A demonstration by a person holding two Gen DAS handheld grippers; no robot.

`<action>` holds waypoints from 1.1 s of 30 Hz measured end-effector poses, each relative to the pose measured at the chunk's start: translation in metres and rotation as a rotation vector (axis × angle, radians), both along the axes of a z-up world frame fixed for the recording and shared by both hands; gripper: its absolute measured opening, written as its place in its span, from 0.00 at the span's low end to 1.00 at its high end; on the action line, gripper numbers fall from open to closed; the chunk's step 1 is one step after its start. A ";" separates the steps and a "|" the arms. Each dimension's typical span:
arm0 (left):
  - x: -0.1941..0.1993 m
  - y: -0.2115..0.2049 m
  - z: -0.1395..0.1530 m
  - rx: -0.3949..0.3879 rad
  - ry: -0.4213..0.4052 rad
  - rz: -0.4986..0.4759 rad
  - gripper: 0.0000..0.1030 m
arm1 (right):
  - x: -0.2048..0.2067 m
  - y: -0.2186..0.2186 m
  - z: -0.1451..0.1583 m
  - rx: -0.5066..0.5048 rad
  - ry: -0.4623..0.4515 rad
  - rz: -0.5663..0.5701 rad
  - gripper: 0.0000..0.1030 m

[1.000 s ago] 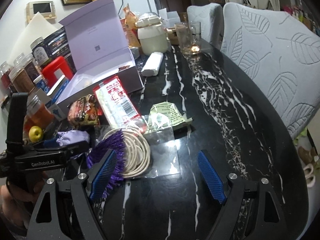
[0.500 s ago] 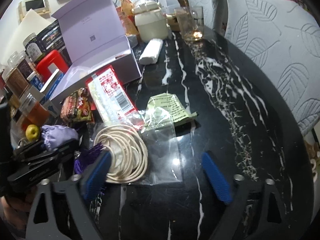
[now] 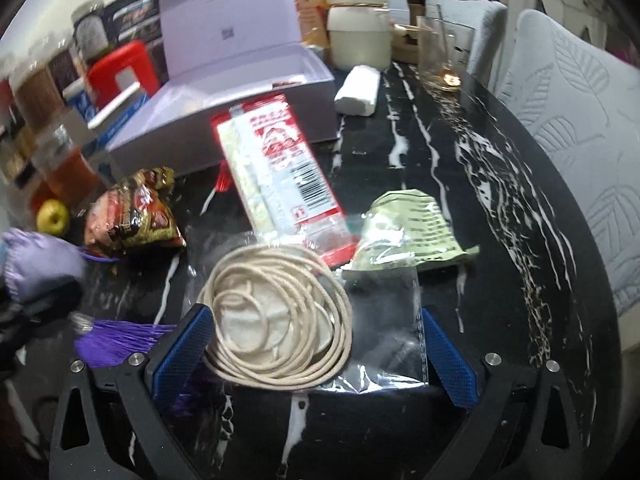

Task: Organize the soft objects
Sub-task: 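Grasp the lavender pouch with the left tool while the right tool reaches the cord bag, then grasp the bagged cream cord coil with the right tool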

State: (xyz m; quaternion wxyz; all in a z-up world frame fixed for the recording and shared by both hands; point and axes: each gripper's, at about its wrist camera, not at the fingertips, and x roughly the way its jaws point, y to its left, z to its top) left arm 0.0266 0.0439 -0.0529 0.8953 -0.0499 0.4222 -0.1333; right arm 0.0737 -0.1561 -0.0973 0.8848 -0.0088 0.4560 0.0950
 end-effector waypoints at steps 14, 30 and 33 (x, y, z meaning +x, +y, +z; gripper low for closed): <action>-0.020 0.017 0.028 -0.036 -0.069 0.051 0.36 | -0.009 0.020 -0.005 -0.074 -0.029 0.017 0.90; -0.030 0.017 0.051 -0.030 -0.145 0.041 0.36 | -0.035 0.009 0.016 0.016 -0.063 0.053 0.25; -0.033 0.017 0.059 -0.020 -0.174 0.048 0.36 | -0.042 0.000 0.025 0.066 -0.084 0.046 0.25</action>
